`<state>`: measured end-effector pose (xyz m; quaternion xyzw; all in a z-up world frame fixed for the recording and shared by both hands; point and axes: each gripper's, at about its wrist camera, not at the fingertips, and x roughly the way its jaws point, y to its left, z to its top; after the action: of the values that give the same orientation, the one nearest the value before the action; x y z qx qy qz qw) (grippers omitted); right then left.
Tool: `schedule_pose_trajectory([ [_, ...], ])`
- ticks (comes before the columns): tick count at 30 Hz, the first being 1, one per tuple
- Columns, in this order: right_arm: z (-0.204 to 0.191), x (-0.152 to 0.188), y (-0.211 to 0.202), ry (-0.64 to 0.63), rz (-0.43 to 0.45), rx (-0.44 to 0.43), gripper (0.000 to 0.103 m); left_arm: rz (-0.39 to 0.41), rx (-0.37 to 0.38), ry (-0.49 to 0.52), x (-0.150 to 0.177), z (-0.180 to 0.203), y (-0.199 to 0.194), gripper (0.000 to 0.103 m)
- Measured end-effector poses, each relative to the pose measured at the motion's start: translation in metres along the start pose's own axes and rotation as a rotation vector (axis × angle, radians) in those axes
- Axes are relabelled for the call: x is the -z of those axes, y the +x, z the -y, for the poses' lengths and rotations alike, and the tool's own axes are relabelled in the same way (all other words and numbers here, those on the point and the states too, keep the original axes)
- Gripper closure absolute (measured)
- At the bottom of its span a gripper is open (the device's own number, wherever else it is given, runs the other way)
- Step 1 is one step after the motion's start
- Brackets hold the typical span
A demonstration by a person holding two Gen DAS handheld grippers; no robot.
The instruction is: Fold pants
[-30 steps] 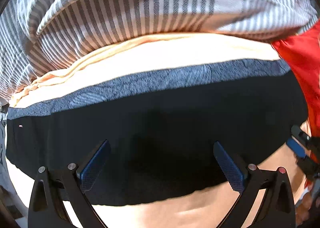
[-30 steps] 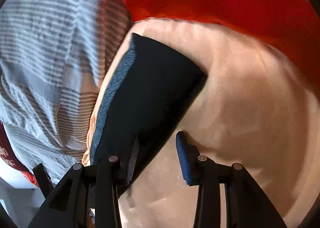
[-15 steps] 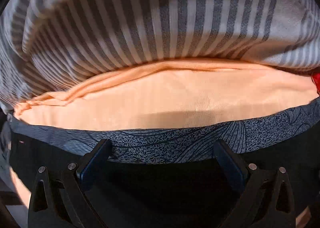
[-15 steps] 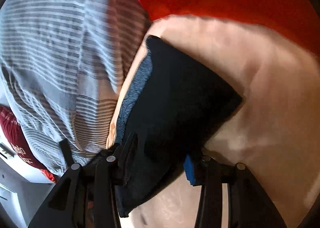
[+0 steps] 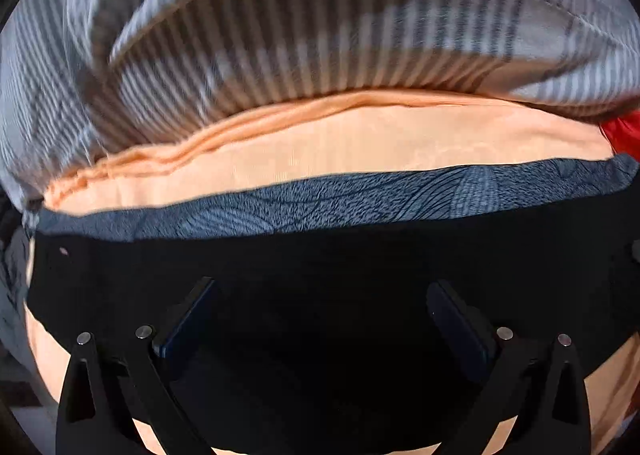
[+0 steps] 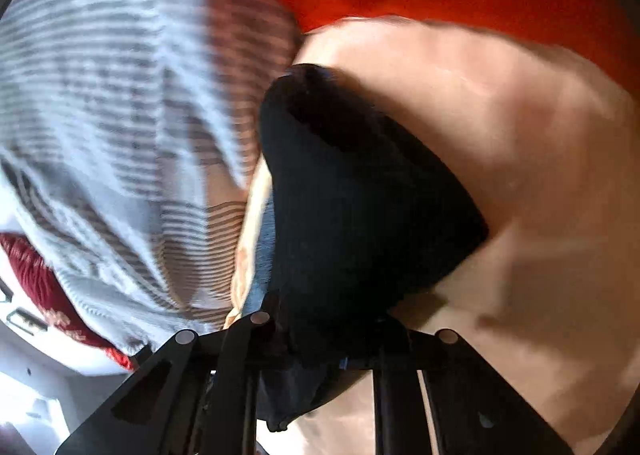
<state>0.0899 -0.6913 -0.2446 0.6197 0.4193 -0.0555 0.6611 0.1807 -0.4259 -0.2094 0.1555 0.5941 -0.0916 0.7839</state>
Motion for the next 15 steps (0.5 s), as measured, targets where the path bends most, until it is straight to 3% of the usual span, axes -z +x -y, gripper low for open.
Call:
schedule_pose_trajectory([
  [2, -0.016, 0.002, -0.003, -0.030, -0.001, -0.018, 0.088, -0.001, 0.015, 0.002, 0.001, 0.003, 0.008, 0.000],
  [4, -0.037, 0.008, -0.008, -0.061, -0.003, -0.042, 0.089, -0.008, -0.003, 0.080, 0.009, 0.017, 0.018, 0.000],
  [5, -0.045, 0.011, -0.008, -0.076, -0.009, -0.049, 0.089, 0.054, -0.012, 0.085, 0.017, 0.018, 0.015, 0.000],
  [8, -0.086, 0.027, -0.005, -0.179, -0.023, -0.043, 0.089, 0.074, 0.002, 0.101, 0.022, 0.016, 0.013, 0.000],
  [11, -0.126, 0.047, 0.005, -0.292, -0.040, -0.013, 0.089, -0.004, 0.074, 0.080, 0.015, -0.005, 0.016, 0.000],
  [15, -0.176, 0.080, 0.027, -0.460, -0.061, 0.073, 0.089, 0.004, 0.129, 0.026, 0.019, -0.057, 0.001, 0.000],
])
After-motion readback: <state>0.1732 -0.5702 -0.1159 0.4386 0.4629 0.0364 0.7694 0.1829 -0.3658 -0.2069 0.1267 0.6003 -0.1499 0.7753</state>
